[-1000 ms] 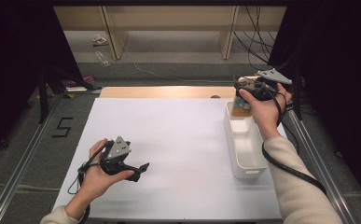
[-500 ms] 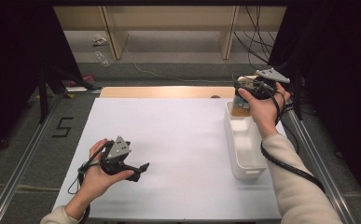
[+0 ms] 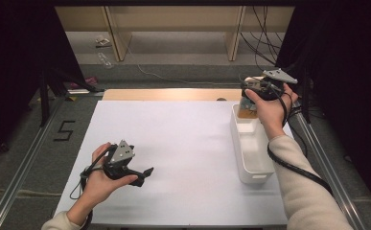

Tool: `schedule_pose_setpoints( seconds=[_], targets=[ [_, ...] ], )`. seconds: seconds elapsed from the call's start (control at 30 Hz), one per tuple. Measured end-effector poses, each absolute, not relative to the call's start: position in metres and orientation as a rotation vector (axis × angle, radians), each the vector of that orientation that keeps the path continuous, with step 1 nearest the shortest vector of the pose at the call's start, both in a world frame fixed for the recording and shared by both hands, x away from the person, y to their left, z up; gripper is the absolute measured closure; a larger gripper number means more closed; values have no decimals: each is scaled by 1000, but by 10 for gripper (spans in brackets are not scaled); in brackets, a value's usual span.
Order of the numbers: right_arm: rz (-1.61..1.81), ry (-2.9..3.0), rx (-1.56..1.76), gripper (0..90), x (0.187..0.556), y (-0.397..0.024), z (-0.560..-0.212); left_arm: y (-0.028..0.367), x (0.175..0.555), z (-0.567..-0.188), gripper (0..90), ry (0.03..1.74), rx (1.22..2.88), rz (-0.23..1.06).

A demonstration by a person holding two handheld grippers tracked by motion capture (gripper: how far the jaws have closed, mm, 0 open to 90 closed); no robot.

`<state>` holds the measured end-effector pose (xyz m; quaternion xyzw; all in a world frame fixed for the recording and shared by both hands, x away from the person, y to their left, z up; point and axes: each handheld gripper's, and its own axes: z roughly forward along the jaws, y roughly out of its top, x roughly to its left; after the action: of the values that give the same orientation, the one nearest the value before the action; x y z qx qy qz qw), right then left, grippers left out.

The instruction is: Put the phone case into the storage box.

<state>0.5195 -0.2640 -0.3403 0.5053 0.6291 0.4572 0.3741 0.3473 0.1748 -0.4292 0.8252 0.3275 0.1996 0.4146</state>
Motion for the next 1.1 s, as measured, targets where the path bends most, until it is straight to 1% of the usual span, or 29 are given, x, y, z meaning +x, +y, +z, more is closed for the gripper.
schedule_pose_setpoints(
  seconds=[1.1],
  targets=[
    [1150, 1623, 1308, 125, 531, -263, -350, 174, 347, -430, 0, 817, 2075, 499]
  ],
)
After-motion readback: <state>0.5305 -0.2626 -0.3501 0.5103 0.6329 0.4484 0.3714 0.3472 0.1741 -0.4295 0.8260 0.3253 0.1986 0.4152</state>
